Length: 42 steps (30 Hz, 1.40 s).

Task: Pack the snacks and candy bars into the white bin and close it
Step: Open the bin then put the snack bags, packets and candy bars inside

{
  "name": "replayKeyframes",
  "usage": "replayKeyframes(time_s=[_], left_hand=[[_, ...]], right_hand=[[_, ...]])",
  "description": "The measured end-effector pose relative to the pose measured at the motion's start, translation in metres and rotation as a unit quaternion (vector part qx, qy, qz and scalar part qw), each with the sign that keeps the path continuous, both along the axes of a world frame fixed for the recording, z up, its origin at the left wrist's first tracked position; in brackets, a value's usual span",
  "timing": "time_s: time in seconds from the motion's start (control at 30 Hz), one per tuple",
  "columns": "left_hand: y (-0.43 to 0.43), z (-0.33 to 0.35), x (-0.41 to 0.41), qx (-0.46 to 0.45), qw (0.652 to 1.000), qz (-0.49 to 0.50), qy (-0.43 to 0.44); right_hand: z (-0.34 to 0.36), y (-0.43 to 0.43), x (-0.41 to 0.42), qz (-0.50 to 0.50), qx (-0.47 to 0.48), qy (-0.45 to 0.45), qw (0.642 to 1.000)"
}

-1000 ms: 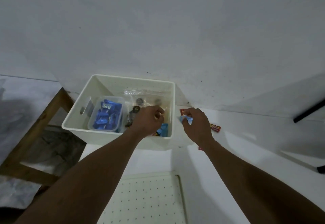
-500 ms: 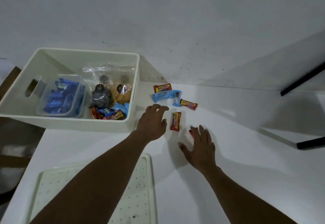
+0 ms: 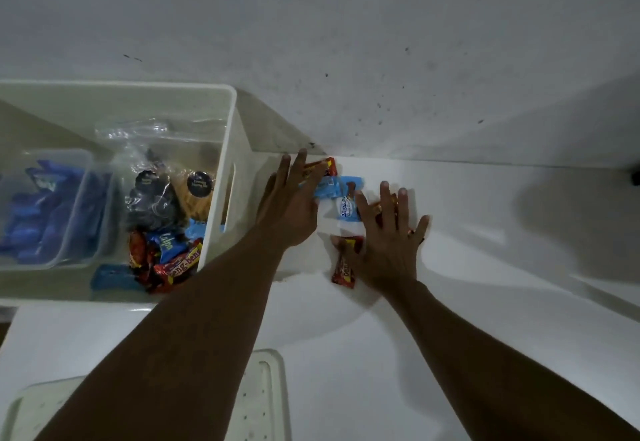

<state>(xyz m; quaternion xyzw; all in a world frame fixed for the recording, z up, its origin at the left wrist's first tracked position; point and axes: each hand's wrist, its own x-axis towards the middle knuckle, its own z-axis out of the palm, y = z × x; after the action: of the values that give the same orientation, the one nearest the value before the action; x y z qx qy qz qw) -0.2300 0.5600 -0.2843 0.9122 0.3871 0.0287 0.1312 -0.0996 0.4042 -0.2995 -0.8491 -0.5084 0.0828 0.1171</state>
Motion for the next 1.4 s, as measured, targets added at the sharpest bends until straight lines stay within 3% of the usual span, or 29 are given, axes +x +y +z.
replayKeyframes(time_s=[0.1,0.23,0.53,0.87,1.1,1.4], left_hand=[[0.007,-0.011,0.001,-0.004,0.998,-0.051,0.028],[-0.003,-0.002,0.000,0.005,1.000,-0.023,0.009],[-0.089,0.008,-0.042,-0.165,0.982,0.084,-0.022],[-0.113,0.011,-0.059,-0.160,0.984,0.078,-0.018],[-0.143,0.013,-0.021,-0.080,0.997,0.014,0.018],[-0.155,-0.002,0.001,-0.054,0.998,-0.008,0.038]], right_hand=[[-0.002,0.011,0.017,0.059,-0.044,-0.009,0.997],[0.003,0.004,0.014,0.063,-0.024,-0.020,0.998],[0.005,-0.064,-0.027,0.045,0.006,0.020,0.999],[0.007,-0.114,-0.046,0.084,-0.007,-0.019,0.996],[-0.002,-0.132,-0.006,0.067,0.041,-0.039,0.996],[0.000,-0.130,0.011,0.001,0.042,0.046,0.998]])
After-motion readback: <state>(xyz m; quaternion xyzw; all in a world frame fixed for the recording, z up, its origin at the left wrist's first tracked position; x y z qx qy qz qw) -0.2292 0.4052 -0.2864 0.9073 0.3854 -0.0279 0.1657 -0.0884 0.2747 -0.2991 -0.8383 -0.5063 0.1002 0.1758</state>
